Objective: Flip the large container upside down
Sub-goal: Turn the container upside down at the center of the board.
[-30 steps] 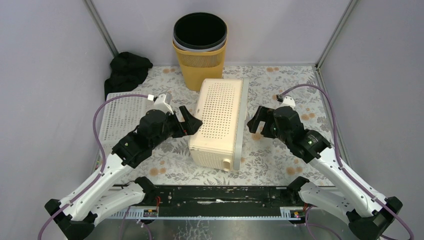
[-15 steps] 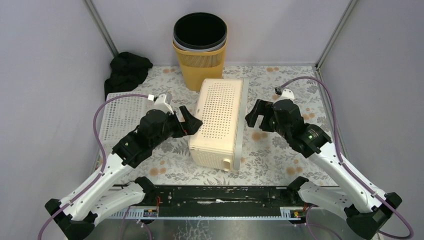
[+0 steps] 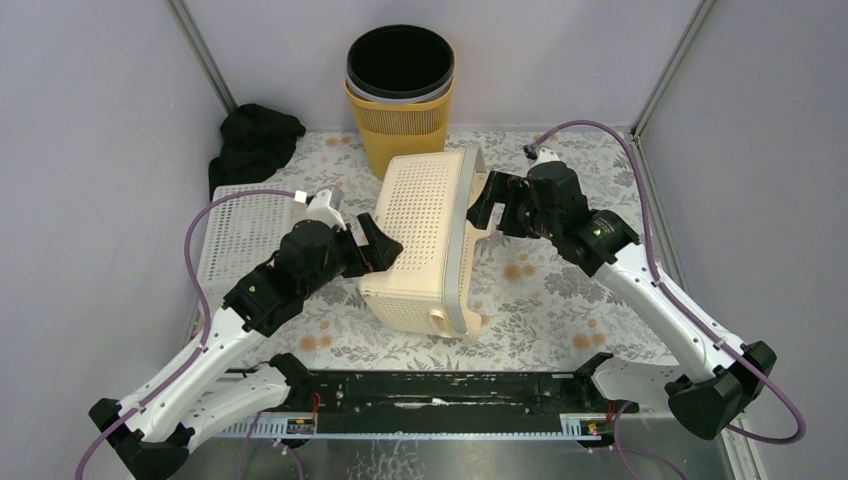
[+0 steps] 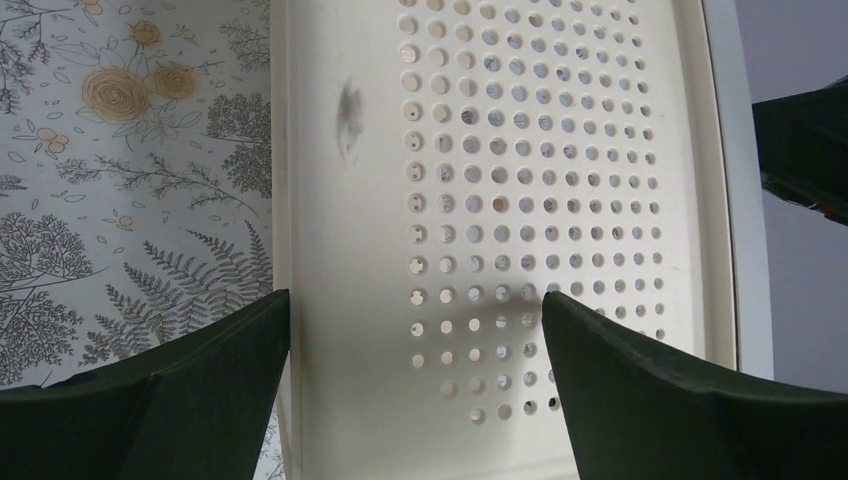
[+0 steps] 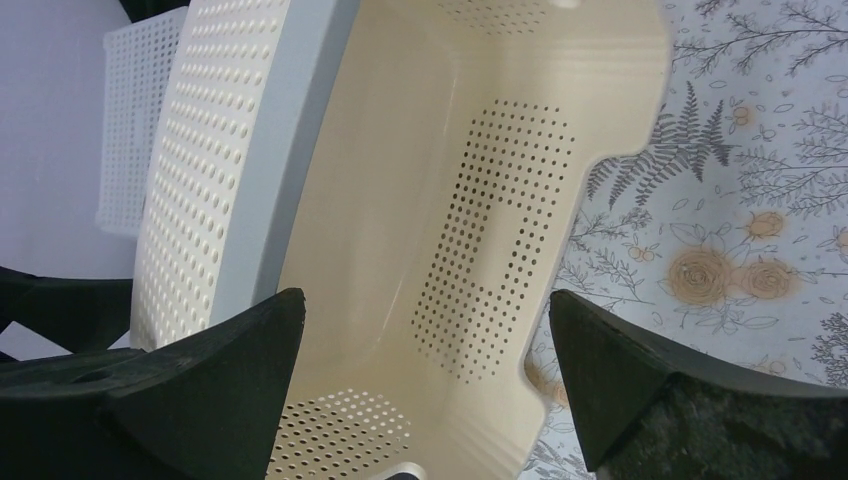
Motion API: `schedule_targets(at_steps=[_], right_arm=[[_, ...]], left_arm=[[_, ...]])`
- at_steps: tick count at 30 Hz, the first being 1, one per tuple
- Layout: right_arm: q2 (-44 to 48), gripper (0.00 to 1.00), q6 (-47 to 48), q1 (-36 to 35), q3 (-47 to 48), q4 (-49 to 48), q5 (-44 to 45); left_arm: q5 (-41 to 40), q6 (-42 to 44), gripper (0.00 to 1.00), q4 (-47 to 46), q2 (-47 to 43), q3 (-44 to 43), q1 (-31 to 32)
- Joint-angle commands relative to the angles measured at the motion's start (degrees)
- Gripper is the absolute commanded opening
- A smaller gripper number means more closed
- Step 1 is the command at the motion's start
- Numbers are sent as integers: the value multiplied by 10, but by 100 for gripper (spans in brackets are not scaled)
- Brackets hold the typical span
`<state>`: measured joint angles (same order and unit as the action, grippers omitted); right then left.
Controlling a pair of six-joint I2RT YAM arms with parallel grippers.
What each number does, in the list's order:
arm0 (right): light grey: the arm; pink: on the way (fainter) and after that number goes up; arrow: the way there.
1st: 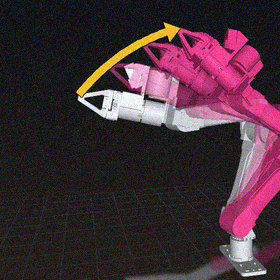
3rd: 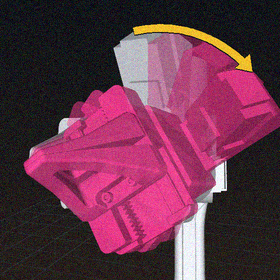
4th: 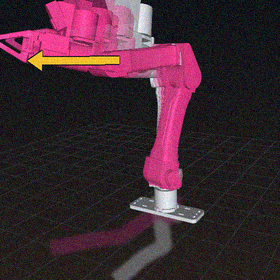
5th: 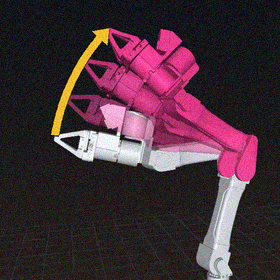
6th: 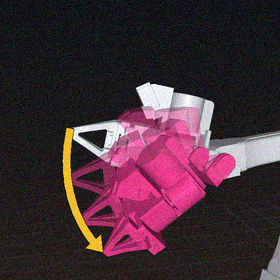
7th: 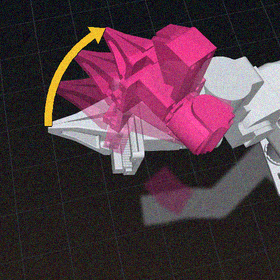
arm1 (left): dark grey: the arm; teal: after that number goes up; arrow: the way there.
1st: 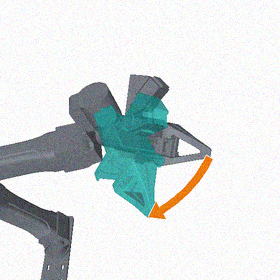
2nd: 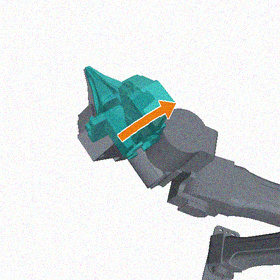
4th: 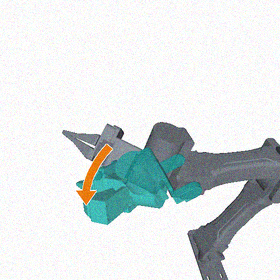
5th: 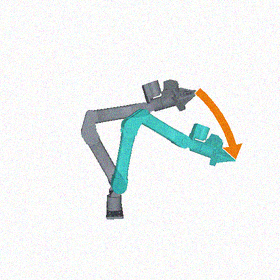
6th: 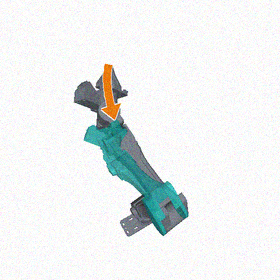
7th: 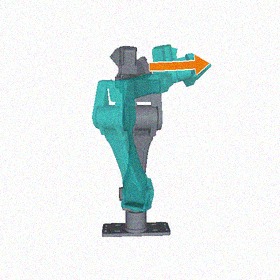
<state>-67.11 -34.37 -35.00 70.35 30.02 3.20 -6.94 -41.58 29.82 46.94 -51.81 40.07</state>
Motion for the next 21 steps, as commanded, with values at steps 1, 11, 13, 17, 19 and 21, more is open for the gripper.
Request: schedule_targets(at_steps=[1,11,13,17,19,21], right_arm=[[-1,99,-21,14,30,-16,-63],[51,99,-19,25,-43,48,-22],[64,99,-18,30,-62,58,-14],[75,99,-11,37,-82,82,-1],[71,99,-6,39,-86,97,4],[67,99,-2,40,-89,110,10]], left_arm=[[-10,5,100,-3,-9,-12,2],[7,-6,100,-15,-11,-1,2],[8,-6,100,-15,-10,-1,2],[12,-7,100,-16,-8,-1,3],[14,-8,100,-17,-7,-2,2],[14,-8,100,-17,-8,-4,2]])
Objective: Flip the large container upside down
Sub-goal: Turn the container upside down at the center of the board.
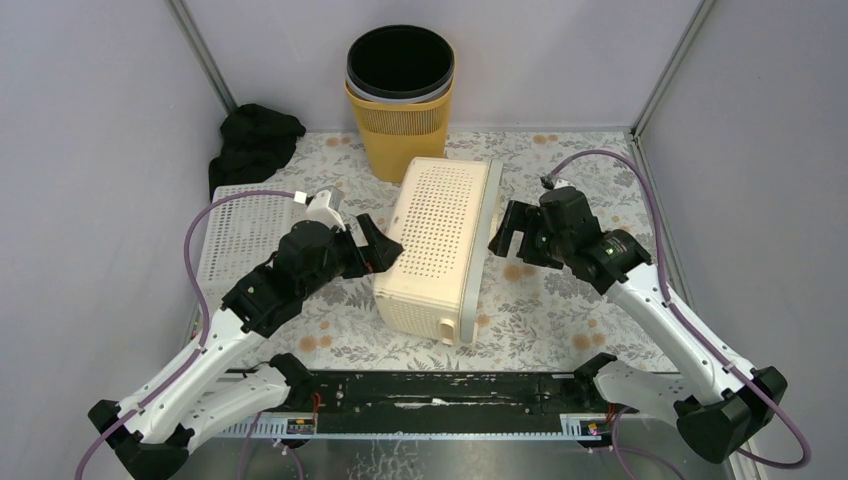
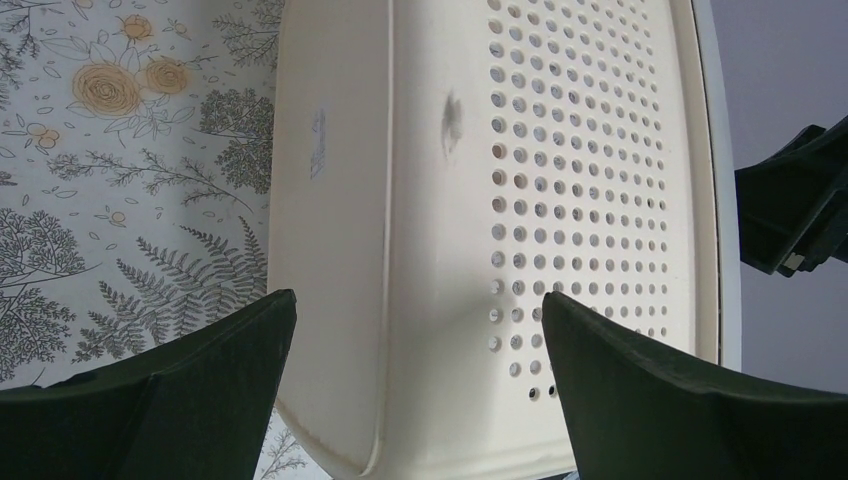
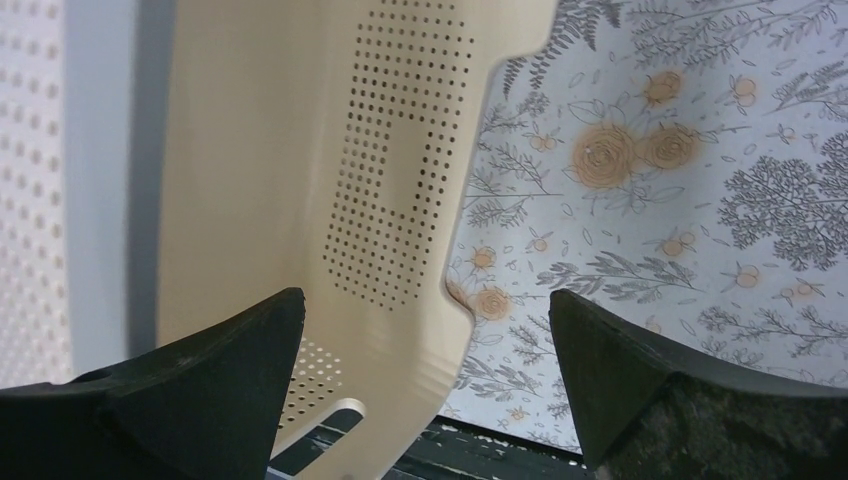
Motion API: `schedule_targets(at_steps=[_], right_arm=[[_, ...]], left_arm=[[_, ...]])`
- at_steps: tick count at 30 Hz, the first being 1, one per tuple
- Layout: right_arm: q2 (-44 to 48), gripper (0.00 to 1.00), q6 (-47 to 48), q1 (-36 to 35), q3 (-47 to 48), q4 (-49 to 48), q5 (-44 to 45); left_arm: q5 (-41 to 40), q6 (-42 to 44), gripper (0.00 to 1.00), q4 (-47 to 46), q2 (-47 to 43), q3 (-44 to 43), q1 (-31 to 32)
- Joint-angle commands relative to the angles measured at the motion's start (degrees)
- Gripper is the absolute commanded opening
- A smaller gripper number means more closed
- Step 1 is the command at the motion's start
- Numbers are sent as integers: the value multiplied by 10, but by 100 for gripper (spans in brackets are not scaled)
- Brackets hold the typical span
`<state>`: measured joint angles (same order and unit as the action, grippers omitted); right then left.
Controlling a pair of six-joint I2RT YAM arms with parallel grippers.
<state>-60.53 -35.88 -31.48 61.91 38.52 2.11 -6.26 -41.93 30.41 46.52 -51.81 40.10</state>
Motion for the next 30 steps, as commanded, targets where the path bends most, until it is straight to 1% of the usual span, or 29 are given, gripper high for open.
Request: schedule_targets(at_steps=[1,7,12,15,20,26,30], right_arm=[[1,99,16,5,-7,29,23],[20,99,22,16,-6,43,32],[43,96,23,20,47,68,66],[53,95,17,20,76,55,58],[57,94,-10,20,76,-43,-37],[10,94,-57,32,60,-149,-169],[-18,94,-94,48,41,-202,-234]], left_arm=[[7,-4,100,-23,-3,-3,2],[-1,5,100,-10,0,-18,2],[-17,18,100,8,0,-39,1],[-28,24,100,21,1,-52,2],[-52,35,100,51,4,-78,1],[-65,43,100,79,-1,-99,1],[-71,39,100,87,-13,-97,1]])
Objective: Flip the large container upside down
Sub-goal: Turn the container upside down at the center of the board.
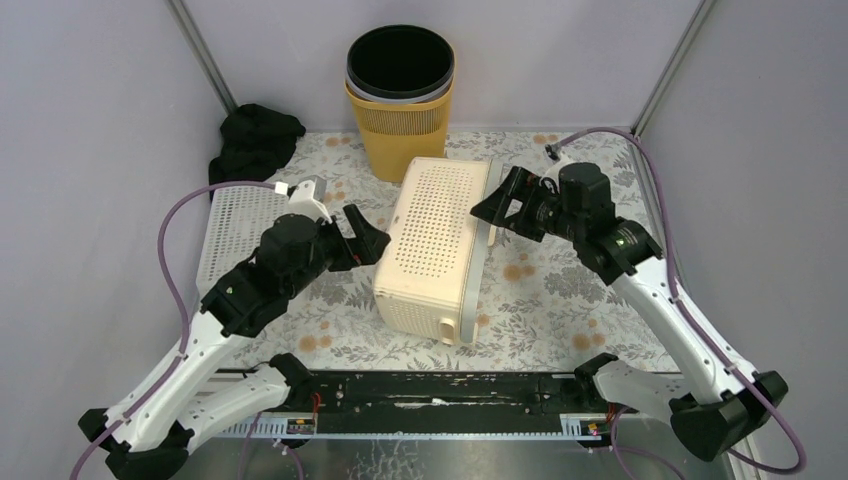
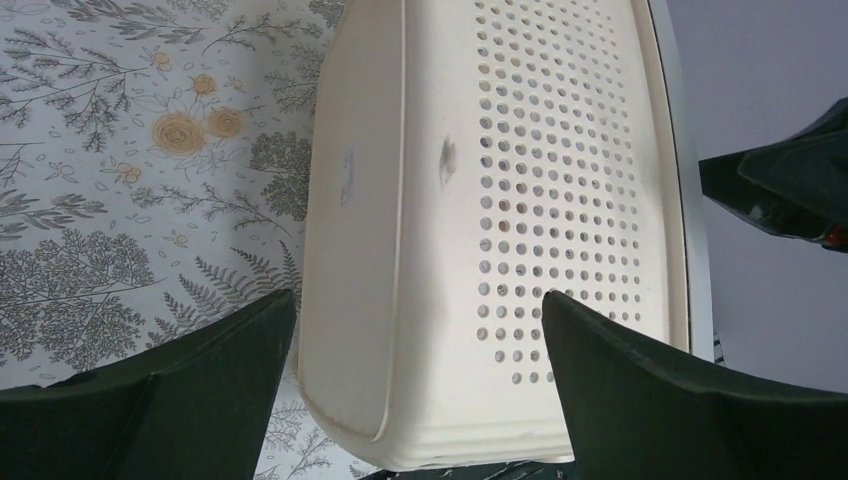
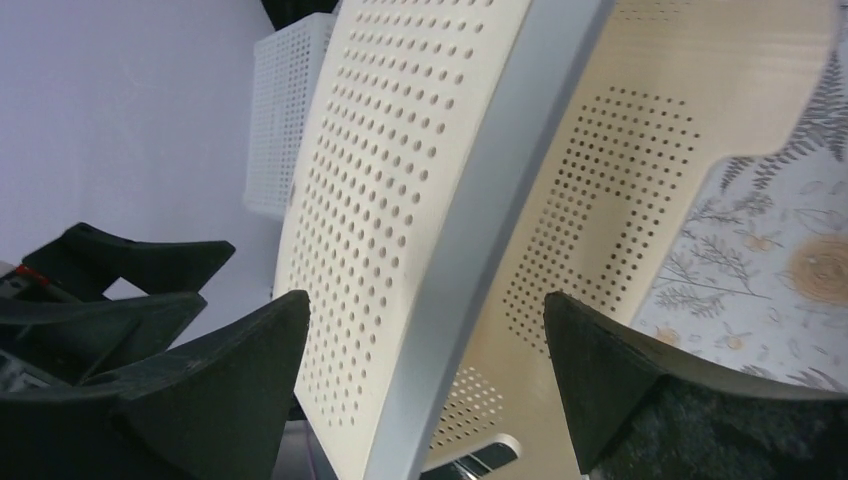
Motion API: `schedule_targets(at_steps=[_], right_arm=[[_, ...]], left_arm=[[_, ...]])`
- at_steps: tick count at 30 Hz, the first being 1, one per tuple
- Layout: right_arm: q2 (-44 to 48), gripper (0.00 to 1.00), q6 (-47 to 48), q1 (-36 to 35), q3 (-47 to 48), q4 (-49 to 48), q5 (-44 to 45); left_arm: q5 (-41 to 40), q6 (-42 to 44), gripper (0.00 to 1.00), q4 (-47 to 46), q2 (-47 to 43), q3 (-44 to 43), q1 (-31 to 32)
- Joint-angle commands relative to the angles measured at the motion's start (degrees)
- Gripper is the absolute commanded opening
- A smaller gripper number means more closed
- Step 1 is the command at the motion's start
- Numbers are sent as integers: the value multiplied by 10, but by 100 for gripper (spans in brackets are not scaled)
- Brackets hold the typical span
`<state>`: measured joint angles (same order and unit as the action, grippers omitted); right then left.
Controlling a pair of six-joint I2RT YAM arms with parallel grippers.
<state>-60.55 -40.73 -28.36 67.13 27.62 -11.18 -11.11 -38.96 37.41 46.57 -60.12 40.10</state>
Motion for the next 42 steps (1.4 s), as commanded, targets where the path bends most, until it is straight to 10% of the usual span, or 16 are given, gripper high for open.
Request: schedule_targets(at_steps=[1,42], right_arm=[[-25,93,-53,21,-14,-102,-116],[-112,71,-231,37,-136,-360,-304]], left_arm=[[-23,9,100,19,-17,-13,1],[-17,-19,100,9,-46,40,1]])
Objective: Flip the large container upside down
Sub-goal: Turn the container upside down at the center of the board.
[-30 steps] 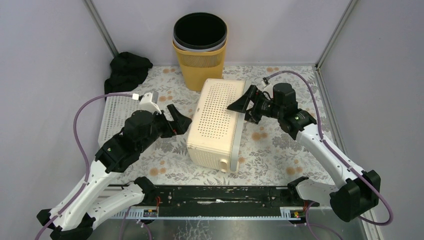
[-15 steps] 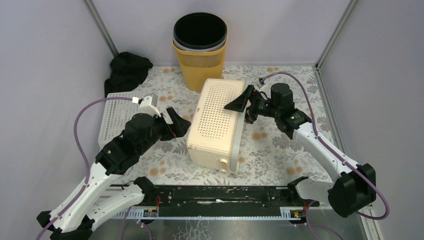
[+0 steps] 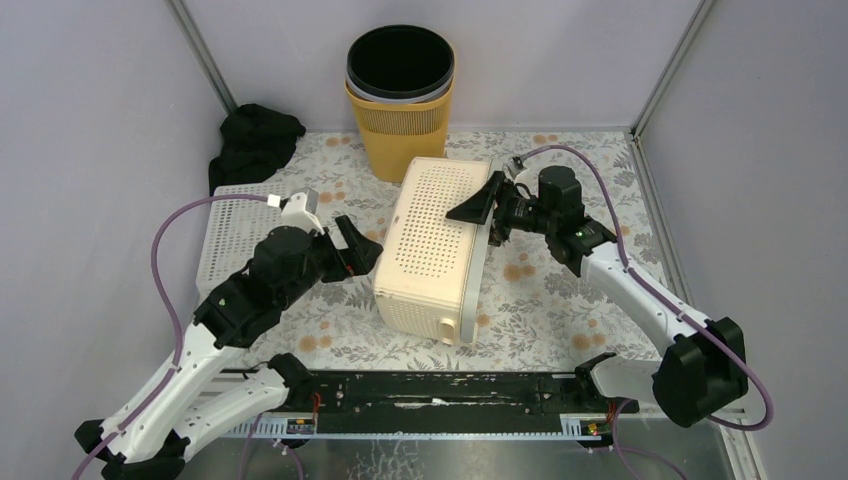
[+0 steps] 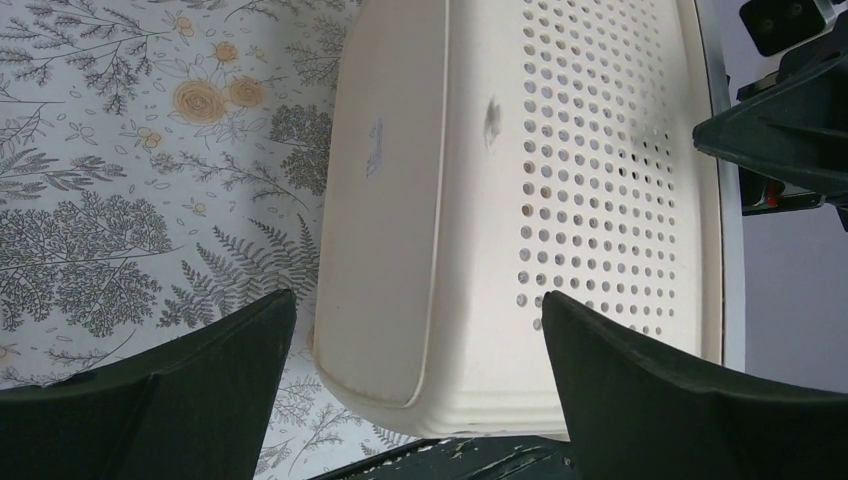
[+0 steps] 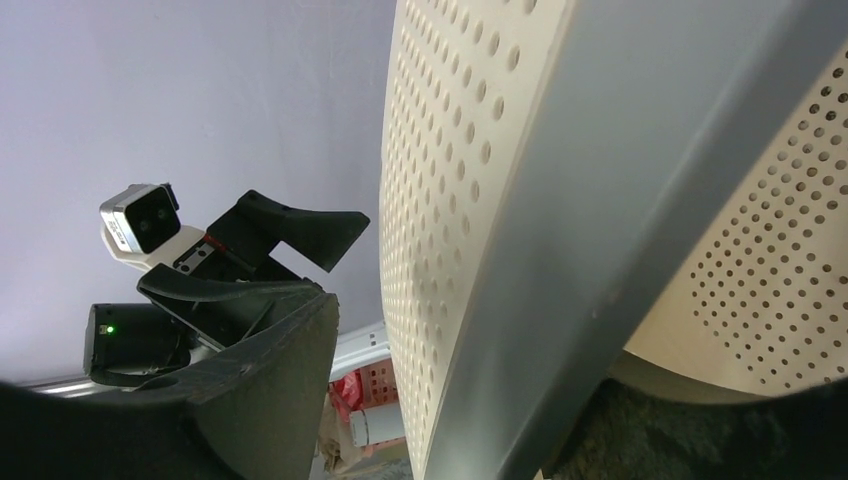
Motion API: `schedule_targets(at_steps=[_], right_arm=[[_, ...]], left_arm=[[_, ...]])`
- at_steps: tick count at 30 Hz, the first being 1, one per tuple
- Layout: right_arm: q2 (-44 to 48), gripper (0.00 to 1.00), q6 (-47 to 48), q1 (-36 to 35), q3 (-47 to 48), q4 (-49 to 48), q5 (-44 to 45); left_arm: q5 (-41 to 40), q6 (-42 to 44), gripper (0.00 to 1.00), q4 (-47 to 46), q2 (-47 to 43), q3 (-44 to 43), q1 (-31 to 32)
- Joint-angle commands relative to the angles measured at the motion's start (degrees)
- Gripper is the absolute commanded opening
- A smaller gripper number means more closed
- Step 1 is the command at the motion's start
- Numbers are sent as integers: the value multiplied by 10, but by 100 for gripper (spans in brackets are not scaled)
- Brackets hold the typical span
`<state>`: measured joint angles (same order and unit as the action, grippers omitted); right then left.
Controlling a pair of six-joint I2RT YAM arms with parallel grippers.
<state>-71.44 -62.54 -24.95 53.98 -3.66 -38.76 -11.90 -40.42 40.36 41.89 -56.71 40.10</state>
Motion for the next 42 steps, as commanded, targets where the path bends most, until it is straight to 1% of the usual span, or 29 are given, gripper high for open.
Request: schedule_targets(at_steps=[1,4,6,17,18,20,26,29,30,33,35,38,39,42], right_arm=[[-5,70,-16,3,-6,-54,-31],[-12,64,-28,3,-10,-77,-44],[-16,62,-34,3,-11,-89,-49],[-15,61,-48,3,-16,-111,-66],[-12,60,-50,3,-20,-110,-66],[-6,54,-54,3,-28,-110,-65],[9,52,-63,3,-51,-108,-61],[12,49,-75,3,-61,-124,-67],[12,47,-84,3,-65,-134,-71],[12,33,-111,3,-75,-173,-84],[12,25,-117,3,-77,-182,-88],[9,4,-112,3,-74,-184,-92],[8,0,-109,3,-73,-186,-95],[2,0,-111,3,-74,-211,-103]], left_arm=[[-8,-4,100,-22,2,7,1],[-8,-4,100,-23,4,7,1],[-10,-2,100,-26,5,9,1],[-2,1,100,-38,25,6,1],[-1,0,100,-39,26,6,1],[0,-1,100,-39,26,6,1],[2,0,100,-40,30,1,1],[4,1,100,-40,33,-2,1],[4,1,100,-41,35,-2,1],[6,1,100,-41,37,-4,1],[7,1,100,-41,36,-4,1],[6,0,100,-41,33,-3,1],[5,0,100,-41,32,-2,1],[1,1,100,-35,29,-8,1]])
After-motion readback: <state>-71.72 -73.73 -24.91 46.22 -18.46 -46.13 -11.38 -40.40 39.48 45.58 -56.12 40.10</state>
